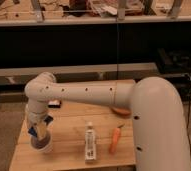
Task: Place the white sponge in the ceramic cup
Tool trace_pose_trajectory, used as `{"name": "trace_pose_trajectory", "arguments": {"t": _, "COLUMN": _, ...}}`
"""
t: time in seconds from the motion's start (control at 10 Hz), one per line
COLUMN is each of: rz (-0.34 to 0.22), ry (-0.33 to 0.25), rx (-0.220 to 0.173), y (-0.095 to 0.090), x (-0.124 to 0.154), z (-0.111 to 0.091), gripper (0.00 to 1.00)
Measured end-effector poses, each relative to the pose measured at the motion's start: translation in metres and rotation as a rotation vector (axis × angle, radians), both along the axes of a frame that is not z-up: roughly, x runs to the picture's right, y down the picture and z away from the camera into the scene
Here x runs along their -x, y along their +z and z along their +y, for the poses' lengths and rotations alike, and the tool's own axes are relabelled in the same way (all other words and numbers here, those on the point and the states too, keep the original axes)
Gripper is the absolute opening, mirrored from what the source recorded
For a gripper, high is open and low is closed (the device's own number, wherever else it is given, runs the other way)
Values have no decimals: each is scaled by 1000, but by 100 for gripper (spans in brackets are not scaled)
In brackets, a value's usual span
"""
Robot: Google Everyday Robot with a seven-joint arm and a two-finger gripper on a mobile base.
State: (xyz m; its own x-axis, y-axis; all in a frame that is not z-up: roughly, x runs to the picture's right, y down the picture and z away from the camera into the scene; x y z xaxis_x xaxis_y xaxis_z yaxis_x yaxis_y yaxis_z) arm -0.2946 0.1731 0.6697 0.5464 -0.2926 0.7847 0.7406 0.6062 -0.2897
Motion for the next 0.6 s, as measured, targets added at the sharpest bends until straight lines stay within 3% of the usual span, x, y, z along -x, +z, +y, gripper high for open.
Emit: {"name": "trace_pose_trajectory", "arguments": {"t": 0.6, "rz": -51, "ry": -53, "rx": -3, "y": -15, "x": -7, "z": 14, "gripper": 66}}
